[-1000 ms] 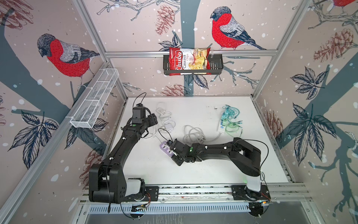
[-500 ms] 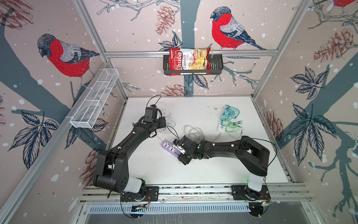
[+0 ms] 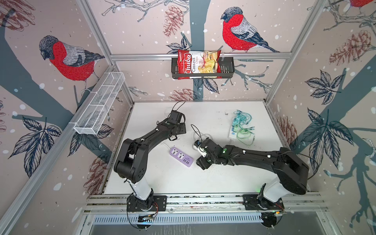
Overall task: Insert the plug
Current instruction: 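Lower the left gripper onto the white charger brick and grasp it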
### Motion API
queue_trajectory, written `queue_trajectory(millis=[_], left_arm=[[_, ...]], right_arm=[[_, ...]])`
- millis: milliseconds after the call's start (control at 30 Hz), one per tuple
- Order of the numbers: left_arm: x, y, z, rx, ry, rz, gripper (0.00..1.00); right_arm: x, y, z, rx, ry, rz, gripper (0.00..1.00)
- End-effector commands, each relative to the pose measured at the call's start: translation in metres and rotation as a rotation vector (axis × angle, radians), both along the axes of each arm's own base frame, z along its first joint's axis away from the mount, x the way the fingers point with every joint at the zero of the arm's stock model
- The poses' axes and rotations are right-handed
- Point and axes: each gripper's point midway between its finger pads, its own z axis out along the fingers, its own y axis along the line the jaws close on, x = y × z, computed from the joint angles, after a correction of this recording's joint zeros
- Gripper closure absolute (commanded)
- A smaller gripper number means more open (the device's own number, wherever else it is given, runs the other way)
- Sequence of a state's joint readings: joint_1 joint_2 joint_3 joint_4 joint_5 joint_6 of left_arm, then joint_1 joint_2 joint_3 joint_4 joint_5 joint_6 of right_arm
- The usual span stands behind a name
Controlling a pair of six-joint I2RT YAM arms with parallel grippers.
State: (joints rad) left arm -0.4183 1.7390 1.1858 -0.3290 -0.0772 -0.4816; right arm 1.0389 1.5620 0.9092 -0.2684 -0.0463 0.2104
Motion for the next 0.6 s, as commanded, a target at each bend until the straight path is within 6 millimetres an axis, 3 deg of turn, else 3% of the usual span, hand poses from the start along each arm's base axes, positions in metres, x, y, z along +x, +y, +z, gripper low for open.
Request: queue_trajectory(millis=[0, 567], left_arm=[[-0.002, 0.000, -0.014, 0.029, 0.054, 0.036, 0.33], [0.015, 0.018, -0.028, 0.182, 0.115, 0.042, 0.29]], right_arm=[[0.002, -0.006, 0.009, 0.032, -0.014, -0.033, 0.30], [0.004, -0.023, 0.010, 0.047, -0.024, -0.099, 0.29]])
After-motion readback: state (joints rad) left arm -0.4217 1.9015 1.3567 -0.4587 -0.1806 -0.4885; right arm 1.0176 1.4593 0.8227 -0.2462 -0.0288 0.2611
